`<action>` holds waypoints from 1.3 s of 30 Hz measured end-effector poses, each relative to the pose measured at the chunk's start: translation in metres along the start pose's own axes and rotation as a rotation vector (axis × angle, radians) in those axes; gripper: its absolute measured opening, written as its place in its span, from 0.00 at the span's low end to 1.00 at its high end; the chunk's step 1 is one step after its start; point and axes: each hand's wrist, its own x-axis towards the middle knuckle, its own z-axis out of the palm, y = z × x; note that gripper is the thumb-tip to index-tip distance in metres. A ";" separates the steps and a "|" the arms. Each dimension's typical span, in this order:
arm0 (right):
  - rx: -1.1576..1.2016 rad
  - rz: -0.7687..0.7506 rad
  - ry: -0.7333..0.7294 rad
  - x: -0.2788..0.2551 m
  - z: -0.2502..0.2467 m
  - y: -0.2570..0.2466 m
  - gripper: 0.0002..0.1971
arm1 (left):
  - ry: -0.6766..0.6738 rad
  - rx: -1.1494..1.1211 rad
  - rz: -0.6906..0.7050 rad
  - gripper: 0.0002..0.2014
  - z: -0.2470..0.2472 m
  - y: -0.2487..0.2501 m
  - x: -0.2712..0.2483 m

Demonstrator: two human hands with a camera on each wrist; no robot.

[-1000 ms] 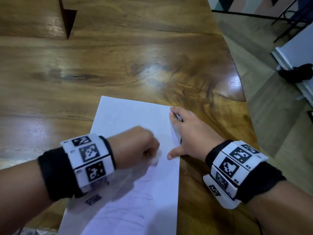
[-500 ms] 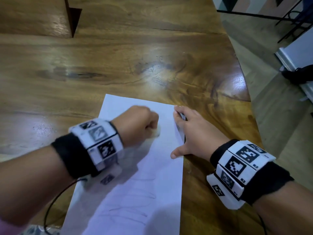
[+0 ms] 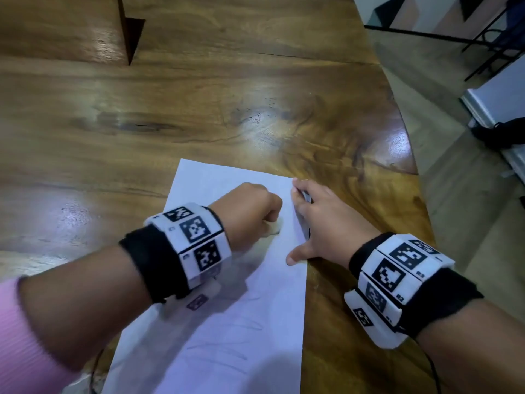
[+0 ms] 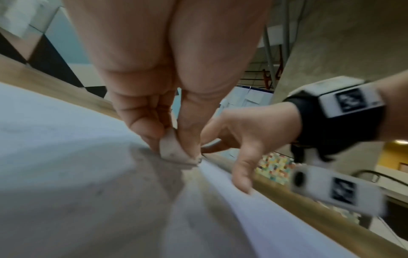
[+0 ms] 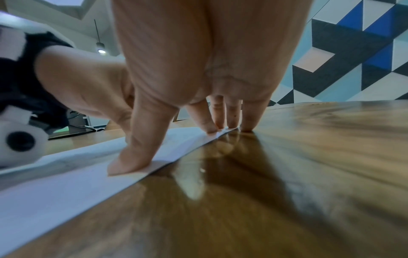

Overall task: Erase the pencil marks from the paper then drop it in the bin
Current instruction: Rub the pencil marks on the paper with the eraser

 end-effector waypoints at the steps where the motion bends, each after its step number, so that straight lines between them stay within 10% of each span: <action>1: 0.001 0.000 0.001 0.000 0.000 0.000 0.61 | 0.004 -0.018 0.039 0.05 0.002 0.000 -0.009; 6: 0.007 -0.013 0.010 -0.001 0.002 0.002 0.61 | -0.199 -0.133 0.156 0.12 0.015 0.003 -0.060; 11: 0.002 -0.021 0.011 0.000 0.002 0.002 0.61 | 0.018 -0.030 -0.017 0.05 0.005 0.004 -0.011; 17: 0.015 -0.024 0.010 -0.001 0.001 0.003 0.61 | -0.143 -0.143 0.082 0.05 0.023 0.008 -0.076; 26: -0.009 0.002 -0.009 -0.003 -0.003 -0.003 0.61 | -0.018 -0.045 0.019 0.07 -0.001 -0.005 -0.022; 30: -0.003 0.006 -0.010 -0.004 -0.003 -0.003 0.61 | -0.215 -0.128 0.140 0.06 0.011 -0.006 -0.068; 39: -0.002 0.020 -0.016 -0.005 -0.005 -0.007 0.60 | -0.046 -0.105 0.098 0.09 0.002 -0.016 -0.059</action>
